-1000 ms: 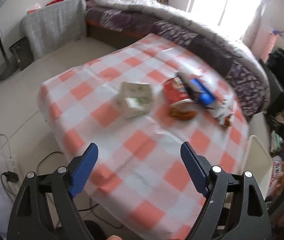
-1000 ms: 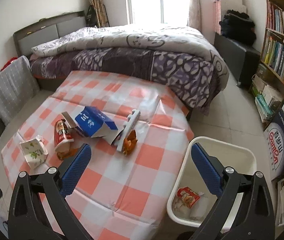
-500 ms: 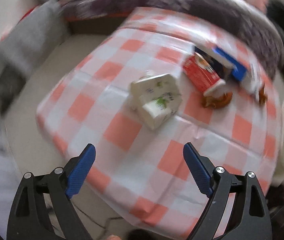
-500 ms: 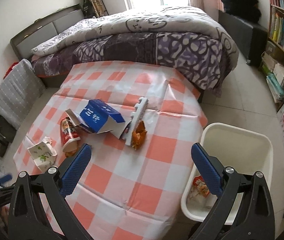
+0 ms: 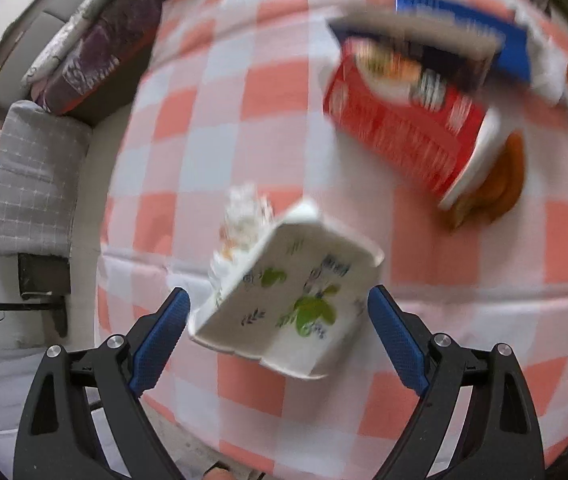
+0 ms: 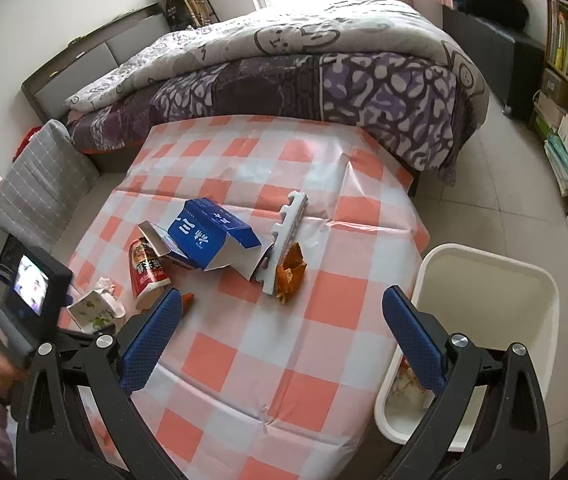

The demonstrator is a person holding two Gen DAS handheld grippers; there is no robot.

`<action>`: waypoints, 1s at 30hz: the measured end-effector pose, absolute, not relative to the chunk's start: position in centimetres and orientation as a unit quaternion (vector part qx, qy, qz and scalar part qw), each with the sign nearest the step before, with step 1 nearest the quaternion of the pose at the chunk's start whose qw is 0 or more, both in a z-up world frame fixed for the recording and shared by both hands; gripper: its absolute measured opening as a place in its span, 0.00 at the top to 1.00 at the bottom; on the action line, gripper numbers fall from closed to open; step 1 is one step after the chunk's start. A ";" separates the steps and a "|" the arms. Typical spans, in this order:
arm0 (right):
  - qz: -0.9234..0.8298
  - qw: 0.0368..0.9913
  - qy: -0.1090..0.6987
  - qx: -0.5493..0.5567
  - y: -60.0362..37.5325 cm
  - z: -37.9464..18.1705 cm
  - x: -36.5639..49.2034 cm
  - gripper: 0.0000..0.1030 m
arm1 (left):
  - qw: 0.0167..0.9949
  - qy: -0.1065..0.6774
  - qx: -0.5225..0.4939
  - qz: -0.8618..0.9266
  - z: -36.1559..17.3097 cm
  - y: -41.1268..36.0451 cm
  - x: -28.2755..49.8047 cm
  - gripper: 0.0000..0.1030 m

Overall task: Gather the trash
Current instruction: 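Grasp the white paper cup with the left tool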

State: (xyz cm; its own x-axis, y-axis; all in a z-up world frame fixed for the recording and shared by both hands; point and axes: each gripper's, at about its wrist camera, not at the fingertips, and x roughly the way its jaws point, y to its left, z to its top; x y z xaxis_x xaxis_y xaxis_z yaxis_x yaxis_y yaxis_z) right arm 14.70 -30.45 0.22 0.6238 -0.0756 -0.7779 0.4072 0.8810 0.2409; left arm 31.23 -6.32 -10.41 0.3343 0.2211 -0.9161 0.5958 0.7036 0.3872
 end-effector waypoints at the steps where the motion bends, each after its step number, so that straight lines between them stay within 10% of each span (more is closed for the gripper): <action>1: -0.137 0.878 0.413 0.202 -30.4 0.1 14.8 0.07 | 0.732 0.564 0.360 -0.130 -10.8 -5.7 30.7 0.21; 3: -0.135 0.876 0.416 0.204 -30.5 -0.1 14.8 0.07 | 0.749 0.560 0.328 -0.133 -10.3 -4.5 29.8 0.30; 6: -0.132 0.871 0.423 0.211 -30.4 -0.5 14.9 0.07 | 0.780 0.565 0.238 -0.128 -8.4 -1.9 28.9 0.79; 9: -0.130 0.869 0.428 0.210 -30.0 -0.9 15.0 0.07 | 0.788 0.580 0.153 -0.139 -7.6 0.9 27.0 0.80; 14: -0.130 0.862 0.439 0.218 -29.3 -1.8 14.8 0.07 | 0.764 0.608 0.093 -0.194 -7.5 1.6 23.3 0.72; 18: -0.125 0.858 0.442 0.230 -29.4 -2.1 14.6 0.07 | 0.770 0.598 0.122 -0.186 -6.8 0.5 22.8 0.31; 30: -0.116 0.860 0.445 0.222 -29.1 -1.9 15.0 0.07 | 0.732 0.644 0.124 -0.186 -10.5 -2.4 24.5 0.21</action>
